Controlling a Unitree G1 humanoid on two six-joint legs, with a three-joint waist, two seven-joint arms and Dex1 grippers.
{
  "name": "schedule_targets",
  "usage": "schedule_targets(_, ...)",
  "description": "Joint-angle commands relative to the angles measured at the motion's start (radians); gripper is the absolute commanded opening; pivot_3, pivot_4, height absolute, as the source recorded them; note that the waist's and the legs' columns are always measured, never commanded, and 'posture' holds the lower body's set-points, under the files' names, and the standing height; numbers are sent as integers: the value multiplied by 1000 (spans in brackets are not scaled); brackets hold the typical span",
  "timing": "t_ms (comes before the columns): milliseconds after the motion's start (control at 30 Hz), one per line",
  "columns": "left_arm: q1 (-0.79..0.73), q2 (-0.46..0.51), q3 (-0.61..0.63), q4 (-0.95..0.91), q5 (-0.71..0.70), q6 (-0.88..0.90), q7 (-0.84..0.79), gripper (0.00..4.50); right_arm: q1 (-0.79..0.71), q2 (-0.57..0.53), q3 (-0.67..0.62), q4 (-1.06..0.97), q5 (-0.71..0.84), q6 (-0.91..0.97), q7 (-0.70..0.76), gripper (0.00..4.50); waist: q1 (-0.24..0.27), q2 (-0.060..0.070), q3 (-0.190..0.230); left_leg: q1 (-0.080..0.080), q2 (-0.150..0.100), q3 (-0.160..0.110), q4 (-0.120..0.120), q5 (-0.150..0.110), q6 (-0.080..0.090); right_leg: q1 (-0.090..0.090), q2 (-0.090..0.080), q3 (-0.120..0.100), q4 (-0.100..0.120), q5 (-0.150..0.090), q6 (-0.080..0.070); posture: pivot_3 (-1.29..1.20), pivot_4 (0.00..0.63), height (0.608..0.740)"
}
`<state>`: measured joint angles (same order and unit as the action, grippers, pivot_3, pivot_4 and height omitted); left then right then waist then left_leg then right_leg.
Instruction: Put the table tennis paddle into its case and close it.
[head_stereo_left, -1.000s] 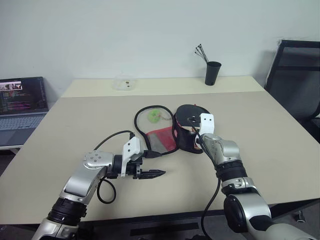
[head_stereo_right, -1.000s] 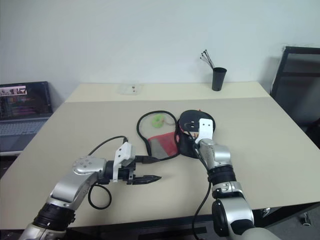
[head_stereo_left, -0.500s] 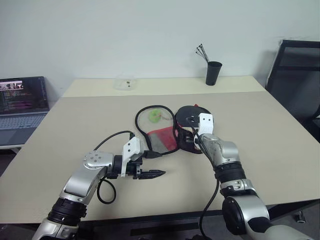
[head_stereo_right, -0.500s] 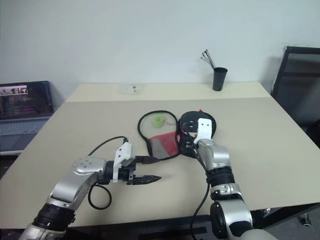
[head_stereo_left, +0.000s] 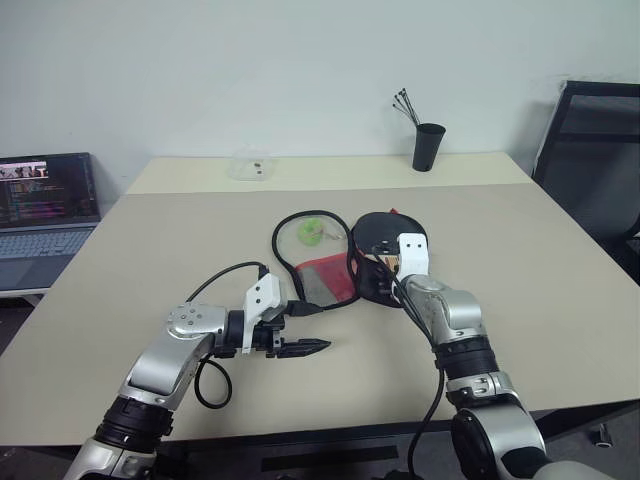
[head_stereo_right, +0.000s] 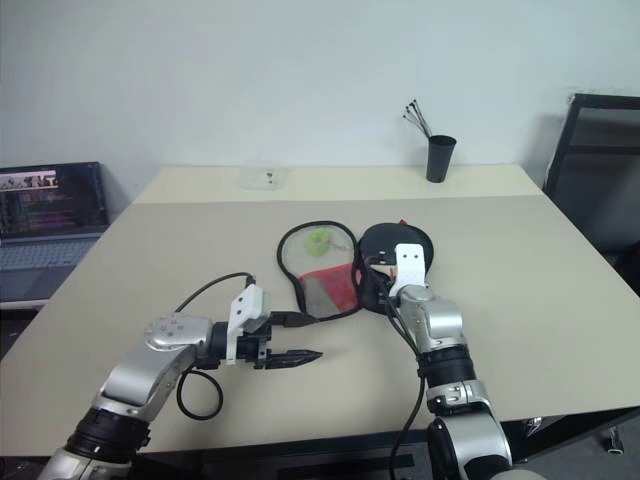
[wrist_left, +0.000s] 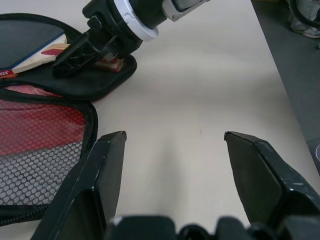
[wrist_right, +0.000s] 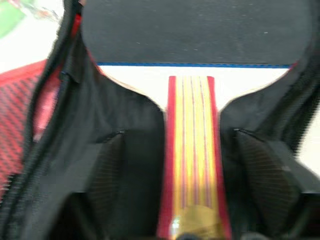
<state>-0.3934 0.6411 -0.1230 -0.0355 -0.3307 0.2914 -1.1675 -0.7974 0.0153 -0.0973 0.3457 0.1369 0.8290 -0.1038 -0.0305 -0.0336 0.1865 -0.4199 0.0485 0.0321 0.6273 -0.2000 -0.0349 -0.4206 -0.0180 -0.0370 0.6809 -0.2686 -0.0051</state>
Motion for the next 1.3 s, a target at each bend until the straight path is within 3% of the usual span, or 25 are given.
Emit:
schedule_targets(33,-7,2,15,-17,-4,-20,2,3421,17,-1,5,-22,-4,12,5,2457,0,0,0,0,0,0,0,0,0,0,0,0,0,0,0,0,150,740)
schedule_targets(167,-9,2,15,-13,-3,-22,1,3421,22,2,9,-41,-7,25,3,1140,0,0,0,0,0,0,0,0,0,0,0,0,0,0,0,0,150,740)
schedule_targets(533,-12,2,12,-8,-1,-27,-1,3421,34,23,-12,-67,5,43,-6,1147,0,0,0,0,0,0,0,0,0,0,0,0,0,0,0,0,150,740)
schedule_targets(733,-5,1,18,-7,4,-31,13,3421,44,32,-14,-101,11,53,2,3140,0,0,0,0,0,0,0,0,0,0,0,0,0,0,0,0,150,740)
schedule_targets(867,-2,-5,31,3,8,-36,44,3421,91,3,69,-242,23,134,89,4485,1,0,0,0,0,0,0,0,0,0,0,0,0,0,0,0,150,740)
schedule_targets(1067,-17,-4,67,60,18,-56,93,3421,153,-138,151,-573,174,281,350,4485,0,0,0,0,0,-1,0,0,0,0,0,0,0,0,0,0,150,740)
schedule_targets(1300,-115,2,92,282,107,-187,168,3421,142,-350,4,-779,338,381,512,4485,4,0,0,0,-1,0,0,0,0,0,0,-3,0,0,0,0,150,740)
